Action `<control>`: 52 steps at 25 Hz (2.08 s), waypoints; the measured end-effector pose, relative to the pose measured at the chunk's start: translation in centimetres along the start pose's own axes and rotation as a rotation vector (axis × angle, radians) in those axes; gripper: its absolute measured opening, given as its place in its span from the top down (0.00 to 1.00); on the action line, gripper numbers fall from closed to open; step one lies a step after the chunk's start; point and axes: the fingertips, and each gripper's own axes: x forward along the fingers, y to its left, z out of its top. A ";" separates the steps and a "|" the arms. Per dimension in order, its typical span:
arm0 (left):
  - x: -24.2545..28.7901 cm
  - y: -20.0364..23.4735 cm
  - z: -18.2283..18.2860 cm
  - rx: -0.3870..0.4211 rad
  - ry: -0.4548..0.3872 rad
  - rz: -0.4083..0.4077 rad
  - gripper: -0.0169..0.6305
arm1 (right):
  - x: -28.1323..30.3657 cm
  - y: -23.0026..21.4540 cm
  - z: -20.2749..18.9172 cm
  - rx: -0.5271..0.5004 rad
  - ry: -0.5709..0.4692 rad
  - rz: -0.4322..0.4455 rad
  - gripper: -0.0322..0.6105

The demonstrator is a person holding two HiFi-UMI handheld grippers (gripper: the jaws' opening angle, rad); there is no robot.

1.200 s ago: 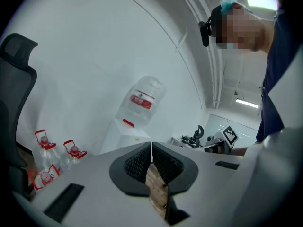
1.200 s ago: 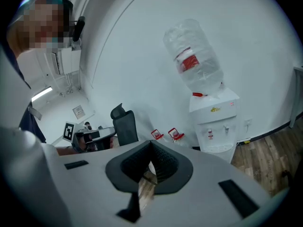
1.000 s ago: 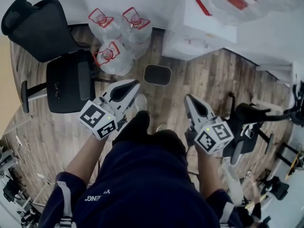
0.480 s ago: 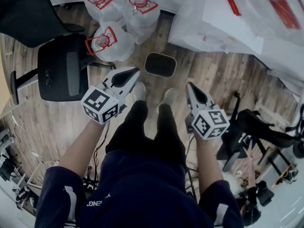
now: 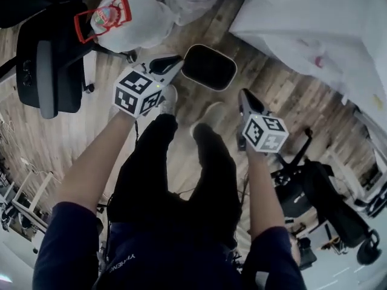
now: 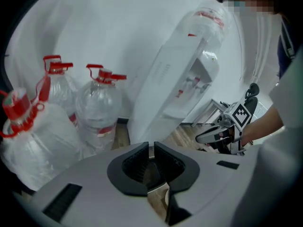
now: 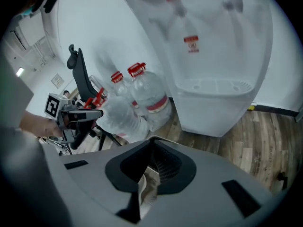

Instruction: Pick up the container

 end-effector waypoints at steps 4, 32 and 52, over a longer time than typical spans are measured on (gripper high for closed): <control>6.0 4.0 -6.9 -0.020 0.095 0.019 0.83 | 7.1 -4.5 -4.4 0.004 0.093 -0.032 0.89; 21.3 11.0 -28.4 -0.134 0.504 0.080 0.76 | 26.5 -16.5 -16.9 -0.106 0.360 -0.229 0.76; -3.7 -2.5 -7.9 -0.176 0.333 0.171 0.80 | -0.9 -0.5 0.6 -0.149 0.104 -0.232 0.81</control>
